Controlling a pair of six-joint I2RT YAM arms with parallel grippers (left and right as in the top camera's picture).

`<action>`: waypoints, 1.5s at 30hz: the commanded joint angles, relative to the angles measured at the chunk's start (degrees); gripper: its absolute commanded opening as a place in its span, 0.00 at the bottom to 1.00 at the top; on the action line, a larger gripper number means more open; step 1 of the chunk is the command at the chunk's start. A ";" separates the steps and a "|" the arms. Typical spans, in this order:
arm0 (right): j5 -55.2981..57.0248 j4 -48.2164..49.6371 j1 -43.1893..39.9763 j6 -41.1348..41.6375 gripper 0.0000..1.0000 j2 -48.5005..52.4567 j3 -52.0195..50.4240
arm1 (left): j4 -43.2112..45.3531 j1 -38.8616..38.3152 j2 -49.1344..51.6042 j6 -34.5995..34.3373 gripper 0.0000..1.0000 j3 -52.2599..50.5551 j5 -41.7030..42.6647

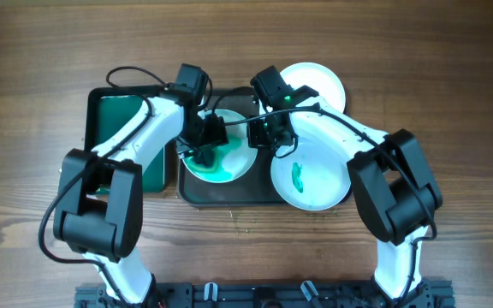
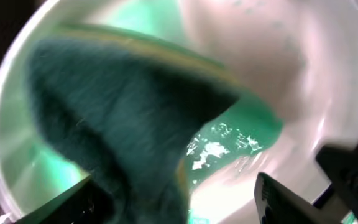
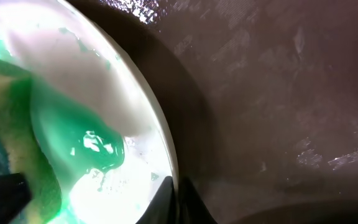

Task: Clean dirty plates on tray and stack at the side
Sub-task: 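Scrub the left plate with the sponge while right gripper holds its rim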

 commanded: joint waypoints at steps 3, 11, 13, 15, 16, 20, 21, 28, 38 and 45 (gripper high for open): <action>-2.12 0.09 0.26 -0.02 0.04 0.70 0.98 | -3.37 0.79 0.83 2.67 0.66 4.26 -5.88; -2.10 0.07 0.26 0.00 0.04 0.70 0.98 | -2.84 -1.38 1.16 5.68 0.51 2.27 -11.52; -2.10 0.09 0.26 0.00 0.04 0.70 0.98 | -0.57 -2.12 1.16 5.64 0.50 0.33 -11.50; -2.10 0.07 0.26 -0.02 0.04 0.70 0.98 | 0.09 -2.64 1.16 5.62 0.48 -0.72 -11.50; -2.10 0.07 0.26 0.00 0.04 0.70 0.98 | 0.20 -2.89 1.16 5.62 0.45 -1.25 -11.50; -2.10 0.07 0.26 0.02 0.04 0.70 0.98 | 0.90 -2.97 1.16 5.42 0.26 -2.73 -11.52; -2.10 0.07 0.26 0.00 0.04 0.70 0.98 | 1.44 -2.97 1.16 5.38 0.10 -3.32 -11.52; -2.10 -0.04 0.26 0.00 0.04 0.70 0.98 | 7.28 -2.91 1.14 3.08 0.04 -3.78 3.78; -4.59 -1.53 -1.77 2.05 0.04 0.70 0.17 | 2.95 -1.09 1.14 -6.12 0.04 -3.78 -12.00; -16.92 3.23 -4.55 -2.40 0.04 0.70 -3.13 | 0.85 0.09 1.14 4.68 0.04 -3.80 5.44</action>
